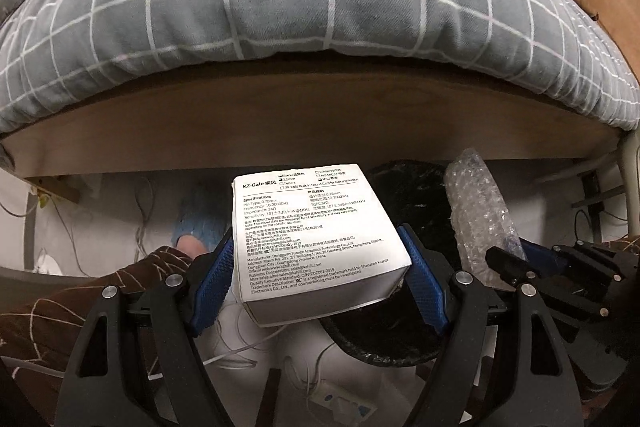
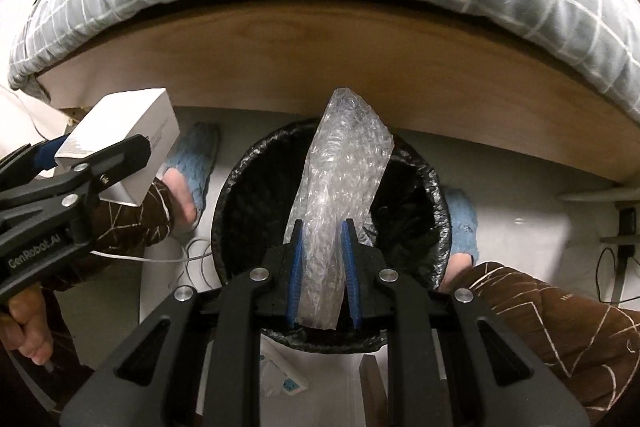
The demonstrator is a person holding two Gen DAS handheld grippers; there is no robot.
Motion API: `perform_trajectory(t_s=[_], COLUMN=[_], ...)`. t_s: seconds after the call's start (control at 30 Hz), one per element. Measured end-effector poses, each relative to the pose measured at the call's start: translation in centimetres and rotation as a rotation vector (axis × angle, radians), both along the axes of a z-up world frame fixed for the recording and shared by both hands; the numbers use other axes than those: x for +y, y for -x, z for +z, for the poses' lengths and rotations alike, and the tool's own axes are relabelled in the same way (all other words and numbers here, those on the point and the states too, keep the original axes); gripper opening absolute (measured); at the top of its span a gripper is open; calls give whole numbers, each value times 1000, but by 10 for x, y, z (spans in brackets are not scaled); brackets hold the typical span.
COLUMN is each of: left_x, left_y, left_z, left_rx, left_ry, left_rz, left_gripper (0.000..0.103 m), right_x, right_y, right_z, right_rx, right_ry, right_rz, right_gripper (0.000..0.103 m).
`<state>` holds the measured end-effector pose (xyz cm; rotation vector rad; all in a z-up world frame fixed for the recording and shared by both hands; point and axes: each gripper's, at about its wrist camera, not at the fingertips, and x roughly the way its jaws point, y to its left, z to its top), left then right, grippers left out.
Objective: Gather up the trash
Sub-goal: 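Carry both items over the black bin and open the right tool, then open the left tool to drop the white box into the bin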
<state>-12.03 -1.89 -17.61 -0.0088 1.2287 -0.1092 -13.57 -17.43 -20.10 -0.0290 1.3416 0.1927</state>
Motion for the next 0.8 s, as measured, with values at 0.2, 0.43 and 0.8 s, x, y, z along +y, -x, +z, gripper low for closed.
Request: perform_trajectory(t_s=[0.2,0.43,0.8], left_x=[-4,-22,-59], left_y=[1,-3,-3], left_z=[-2,4,11], left_rx=[3,1,1], left_ry=[-1,-2,6], left_rz=[-3,-42,-106], left_gripper=[76,76,76], right_x=[-2,-33,-87], right_y=[0,-2,1], right_z=[4,20,53], right_rx=[-26,-97,-189], right_ry=[27,62,94], right_rz=[-9,-74,-196], right_gripper=[43,74,94])
